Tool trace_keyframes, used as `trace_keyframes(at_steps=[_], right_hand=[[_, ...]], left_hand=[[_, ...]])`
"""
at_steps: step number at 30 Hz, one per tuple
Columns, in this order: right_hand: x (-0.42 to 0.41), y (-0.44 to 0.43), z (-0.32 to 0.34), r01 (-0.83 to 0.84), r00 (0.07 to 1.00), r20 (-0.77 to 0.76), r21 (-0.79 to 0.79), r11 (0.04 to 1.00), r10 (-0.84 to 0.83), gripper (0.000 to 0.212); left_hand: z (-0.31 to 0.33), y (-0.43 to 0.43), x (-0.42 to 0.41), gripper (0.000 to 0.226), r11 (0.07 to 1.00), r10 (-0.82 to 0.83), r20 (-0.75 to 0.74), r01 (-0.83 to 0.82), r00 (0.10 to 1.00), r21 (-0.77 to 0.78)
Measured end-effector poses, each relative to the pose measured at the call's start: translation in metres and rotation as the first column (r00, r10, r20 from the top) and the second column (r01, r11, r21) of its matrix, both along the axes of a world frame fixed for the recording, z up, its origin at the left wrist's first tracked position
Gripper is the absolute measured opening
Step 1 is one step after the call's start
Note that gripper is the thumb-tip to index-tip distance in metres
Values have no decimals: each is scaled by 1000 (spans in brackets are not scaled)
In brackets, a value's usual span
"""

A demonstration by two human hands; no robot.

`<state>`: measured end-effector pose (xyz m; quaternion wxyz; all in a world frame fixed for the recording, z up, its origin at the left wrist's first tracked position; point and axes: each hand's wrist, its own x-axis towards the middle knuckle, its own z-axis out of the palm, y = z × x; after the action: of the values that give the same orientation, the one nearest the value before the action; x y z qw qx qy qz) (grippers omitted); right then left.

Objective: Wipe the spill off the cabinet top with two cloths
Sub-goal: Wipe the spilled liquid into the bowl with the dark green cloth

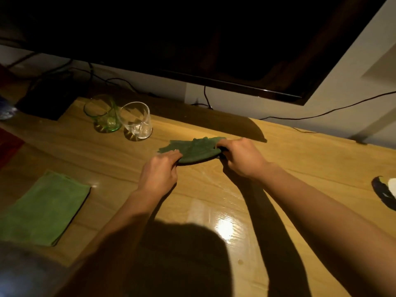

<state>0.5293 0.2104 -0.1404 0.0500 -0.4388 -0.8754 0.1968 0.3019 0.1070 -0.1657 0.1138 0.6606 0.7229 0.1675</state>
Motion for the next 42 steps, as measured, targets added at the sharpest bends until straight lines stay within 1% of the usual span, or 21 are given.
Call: trace_keyframes(at_steps=[2, 5, 11, 15, 18, 21, 23, 25, 28, 31, 34, 36, 39, 42], right_hand=[[14, -14, 2, -50, 998, 25, 6, 999, 50, 29], [41, -48, 5, -57, 998, 38, -41, 998, 58, 31], [108, -144, 13, -86, 995, 37, -135, 987, 91, 29], [170, -230, 14, -75, 996, 21, -214, 974, 82, 25], [212, -290, 11, -54, 997, 41, -246, 968, 66, 29], [238, -338, 14, -34, 990, 126, -257, 966, 69, 35], [251, -360, 19, -40, 980, 177, -292, 956, 95, 32], [266, -375, 27, -41, 969, 217, -345, 938, 122, 26], [283, -394, 41, 10, 966, 240, -410, 912, 97, 31], [286, -398, 61, 60, 970, 236, -467, 882, 58, 30], [270, -388, 85, 67, 971, 227, -557, 828, 74, 28], [252, -378, 101, 60, 970, 228, -573, 817, 89, 26], [215, -358, 123, 67, 977, 205, -571, 818, 64, 23], [165, -337, 144, 48, 991, 129, -563, 825, 30, 15]], left_hand=[[1, -18, 11, 45, 999, -33, 1, 33, 999, 8], [0, -57, 35, 47, 998, -59, -22, 59, 998, -23], [2, -170, 110, 50, 994, -30, 10, 31, 1000, -104], [11, -248, 165, 59, 974, -45, 37, 52, 998, -220], [18, -294, 198, 62, 950, -86, 51, 97, 995, -296], [30, -330, 220, 55, 899, -109, 46, 118, 993, -421], [38, -349, 232, 51, 851, -141, 52, 148, 989, -504], [47, -363, 244, 45, 845, -129, 119, 172, 984, -507], [62, -373, 257, 39, 836, -126, 200, 212, 972, -505], [76, -372, 257, 43, 817, -101, 256, 226, 962, -530], [88, -365, 237, 39, 773, -97, 300, 262, 949, -578], [98, -358, 215, 39, 762, -82, 341, 279, 937, -584], [115, -346, 170, 36, 785, -54, 363, 264, 930, -560], [131, -334, 115, 33, 830, 6, 389, 212, 921, -516]])
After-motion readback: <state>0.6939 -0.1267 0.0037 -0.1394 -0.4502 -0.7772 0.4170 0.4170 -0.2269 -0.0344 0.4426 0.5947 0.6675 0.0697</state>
